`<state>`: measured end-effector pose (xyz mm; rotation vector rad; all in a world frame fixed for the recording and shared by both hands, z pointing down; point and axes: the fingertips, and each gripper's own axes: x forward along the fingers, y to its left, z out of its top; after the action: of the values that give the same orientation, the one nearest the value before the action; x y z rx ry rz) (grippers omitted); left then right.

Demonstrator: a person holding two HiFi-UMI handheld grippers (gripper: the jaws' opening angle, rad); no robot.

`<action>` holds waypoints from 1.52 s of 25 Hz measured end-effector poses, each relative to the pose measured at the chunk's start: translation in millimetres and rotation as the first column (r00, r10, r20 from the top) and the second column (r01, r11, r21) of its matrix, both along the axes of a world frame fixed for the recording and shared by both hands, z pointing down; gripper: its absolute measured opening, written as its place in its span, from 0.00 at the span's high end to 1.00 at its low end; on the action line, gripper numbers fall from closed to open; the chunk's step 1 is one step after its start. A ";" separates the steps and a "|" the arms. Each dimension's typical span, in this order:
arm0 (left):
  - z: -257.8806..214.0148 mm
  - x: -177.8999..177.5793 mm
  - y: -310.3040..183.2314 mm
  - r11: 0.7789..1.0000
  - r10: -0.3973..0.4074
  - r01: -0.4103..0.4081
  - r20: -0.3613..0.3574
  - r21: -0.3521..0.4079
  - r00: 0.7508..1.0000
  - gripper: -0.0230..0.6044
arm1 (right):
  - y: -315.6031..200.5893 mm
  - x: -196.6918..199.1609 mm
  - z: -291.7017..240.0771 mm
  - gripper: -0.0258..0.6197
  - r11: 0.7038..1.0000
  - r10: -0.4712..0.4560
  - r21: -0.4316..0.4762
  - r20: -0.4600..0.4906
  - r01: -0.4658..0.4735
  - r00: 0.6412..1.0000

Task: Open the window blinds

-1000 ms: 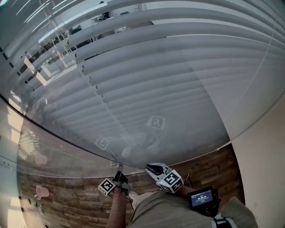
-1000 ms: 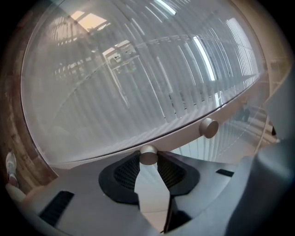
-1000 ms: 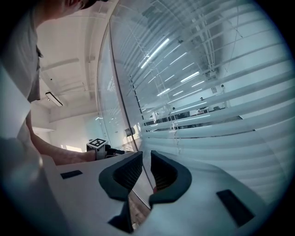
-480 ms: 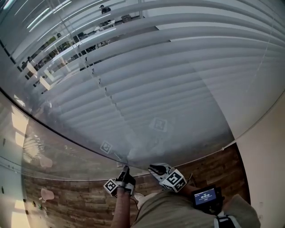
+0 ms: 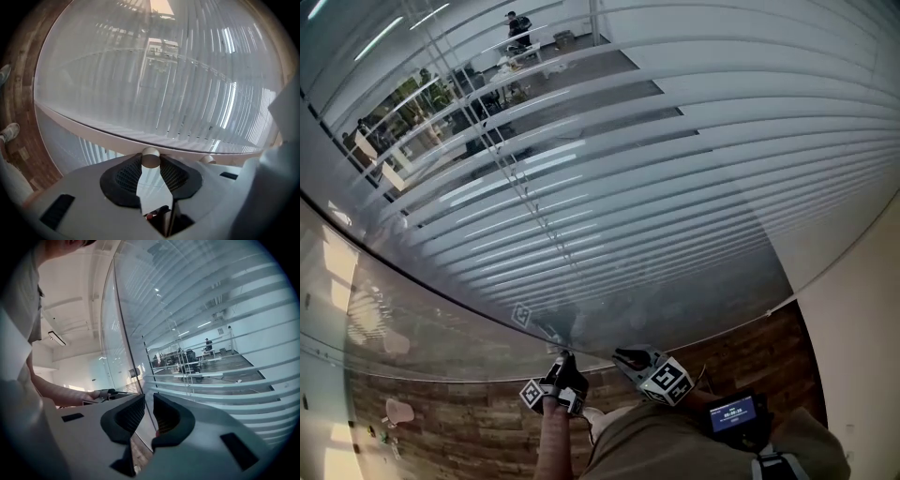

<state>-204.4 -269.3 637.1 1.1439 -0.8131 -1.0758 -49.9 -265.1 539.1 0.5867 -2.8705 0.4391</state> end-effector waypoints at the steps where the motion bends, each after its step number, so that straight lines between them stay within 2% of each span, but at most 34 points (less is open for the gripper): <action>1: 1.7 -1.0 2.1 1.000 -0.011 0.011 -0.020 0.005 1.000 0.75 | 2.4 -0.1 1.4 0.88 1.000 0.000 0.001 0.000 0.000 1.000; 4: 9.6 -0.2 4.1 0.999 -0.041 0.042 -0.053 0.014 0.998 0.75 | 6.0 2.3 10.6 0.88 1.000 -0.001 -0.002 -0.007 0.001 1.000; 11: 14.2 3.0 10.4 0.998 -0.036 0.038 -0.054 0.040 0.998 0.75 | 18.1 6.1 18.8 0.88 1.000 -0.017 -0.006 -0.017 0.017 1.000; 13: 27.6 7.4 22.7 0.999 -0.036 0.036 -0.001 0.025 0.999 0.75 | 28.8 14.0 30.0 0.88 1.000 -0.021 -0.012 -0.022 0.021 1.000; 15: 32.7 4.1 22.1 1.000 -0.014 0.014 0.141 0.002 0.990 0.75 | 26.8 14.4 34.6 0.88 1.000 -0.018 -0.008 -0.022 0.018 1.000; 16: 23.9 1.4 13.9 1.000 0.005 -0.007 0.220 0.007 0.976 0.74 | 19.3 10.4 31.2 0.88 1.000 -0.014 0.000 -0.020 0.014 1.000; 18: -2.1 1.5 1.9 0.998 0.036 -0.049 0.354 0.027 0.935 0.65 | 9.3 2.6 21.7 0.88 1.000 -0.013 0.009 -0.013 0.013 1.000; 19: -10.6 3.1 2.9 0.998 0.041 -0.058 0.411 0.029 0.911 0.62 | 9.6 1.3 20.5 0.88 1.000 -0.014 0.005 -0.012 0.014 1.000; 21: -17.8 1.5 10.7 0.999 0.023 -0.040 0.517 0.020 0.855 0.61 | 12.1 1.5 23.2 0.88 1.000 -0.015 -0.005 -0.013 0.015 1.000; 24: -28.3 -9.7 22.6 1.000 -0.022 0.018 0.657 0.014 0.754 0.61 | 11.9 3.0 26.0 0.88 1.000 -0.014 -0.008 -0.017 0.013 1.000; 25: -35.8 -11.6 26.2 0.999 -0.035 0.030 0.687 0.020 0.726 0.61 | 11.9 2.9 26.1 0.88 1.000 -0.014 -0.009 -0.018 0.013 1.000; 26: -46.7 -10.9 28.0 0.998 -0.056 0.034 0.695 0.045 0.717 0.61 | 12.1 2.2 25.7 0.88 1.000 -0.015 -0.010 -0.019 0.015 1.000; 29: -86.9 -3.8 23.8 0.984 -0.131 0.020 0.651 0.175 0.748 0.61 | 12.2 -1.2 22.3 0.88 1.000 -0.023 -0.013 -0.016 0.023 1.000; 31: -103.1 -3.5 18.6 0.976 -0.159 0.028 0.609 0.218 0.777 0.61 | 12.4 -2.3 20.5 0.88 1.000 -0.027 -0.011 -0.014 0.026 1.000; 34: -105.0 -5.1 11.1 0.977 -0.166 0.058 0.559 0.205 0.813 0.61 | 15.7 -2.4 20.7 0.88 0.999 -0.032 -0.009 -0.011 0.032 0.999; 38: -95.9 -7.6 6.2 0.982 -0.170 0.094 0.545 0.165 0.821 0.62 | 18.2 -2.6 21.0 0.88 0.999 -0.039 0.003 -0.010 0.039 0.999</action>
<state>-212.0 -263.1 541.2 1.5680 -1.3118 -0.9205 -52.5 -246.9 560.1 0.5304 -2.8690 0.4243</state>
